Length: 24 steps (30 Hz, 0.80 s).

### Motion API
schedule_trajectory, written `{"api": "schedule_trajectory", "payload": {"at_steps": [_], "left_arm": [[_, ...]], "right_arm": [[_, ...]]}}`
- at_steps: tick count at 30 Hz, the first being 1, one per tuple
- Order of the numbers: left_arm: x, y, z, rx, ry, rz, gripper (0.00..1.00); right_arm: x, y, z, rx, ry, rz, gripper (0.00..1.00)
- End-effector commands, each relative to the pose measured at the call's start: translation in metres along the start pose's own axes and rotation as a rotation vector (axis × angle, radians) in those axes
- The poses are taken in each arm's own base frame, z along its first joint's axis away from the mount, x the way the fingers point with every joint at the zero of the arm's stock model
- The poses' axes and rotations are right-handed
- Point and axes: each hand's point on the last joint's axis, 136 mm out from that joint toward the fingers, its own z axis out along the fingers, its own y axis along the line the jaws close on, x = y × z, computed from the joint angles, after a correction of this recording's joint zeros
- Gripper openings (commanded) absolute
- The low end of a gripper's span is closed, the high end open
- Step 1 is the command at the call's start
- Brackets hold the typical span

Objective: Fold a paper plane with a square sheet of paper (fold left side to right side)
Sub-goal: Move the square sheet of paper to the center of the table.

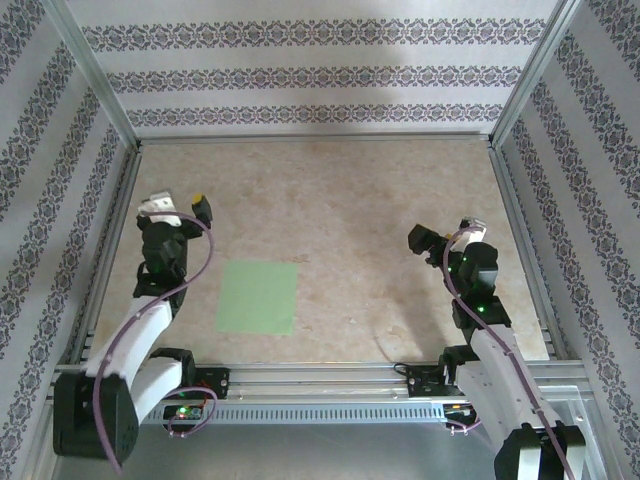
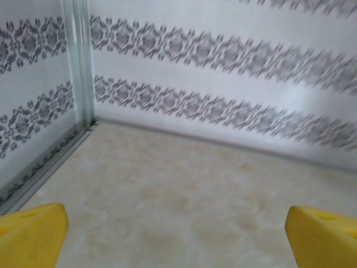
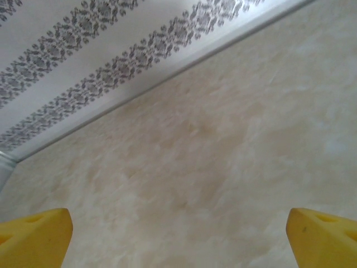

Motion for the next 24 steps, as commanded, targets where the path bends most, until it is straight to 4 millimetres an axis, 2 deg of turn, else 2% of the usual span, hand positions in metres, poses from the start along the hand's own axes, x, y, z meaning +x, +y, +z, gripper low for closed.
{"api": "schedule_trajectory", "payload": {"at_steps": [1,5,9,13,16,18,24], "left_arm": [[0.046,-0.007,-0.024,0.045,0.290,-0.137,1.00],[0.067,-0.036,-0.044,0.166,0.504,-0.282,1.00],[0.110,-0.070,-0.067,0.292,0.771,-0.420,1.00],[0.147,-0.100,-0.099,0.350,0.976,-0.378,1.00],[0.165,-0.123,-0.114,0.408,1.064,-0.352,1.00],[0.179,-0.135,-0.120,0.429,1.122,-0.365,1.00],[0.220,-0.151,-0.122,0.407,1.225,-0.360,1.00]], "right_arm": [[0.019,0.016,0.001,-0.072,0.095,0.093,0.98],[0.033,0.022,0.004,-0.089,0.153,0.091,0.98],[0.037,0.040,0.011,-0.123,0.194,0.038,0.98],[0.049,0.055,0.022,-0.137,0.261,-0.044,0.98],[0.056,0.063,0.030,-0.131,0.298,-0.091,0.98],[0.059,0.067,0.034,-0.124,0.315,-0.111,0.98],[0.062,0.064,0.041,-0.064,0.329,-0.130,0.98]]}}
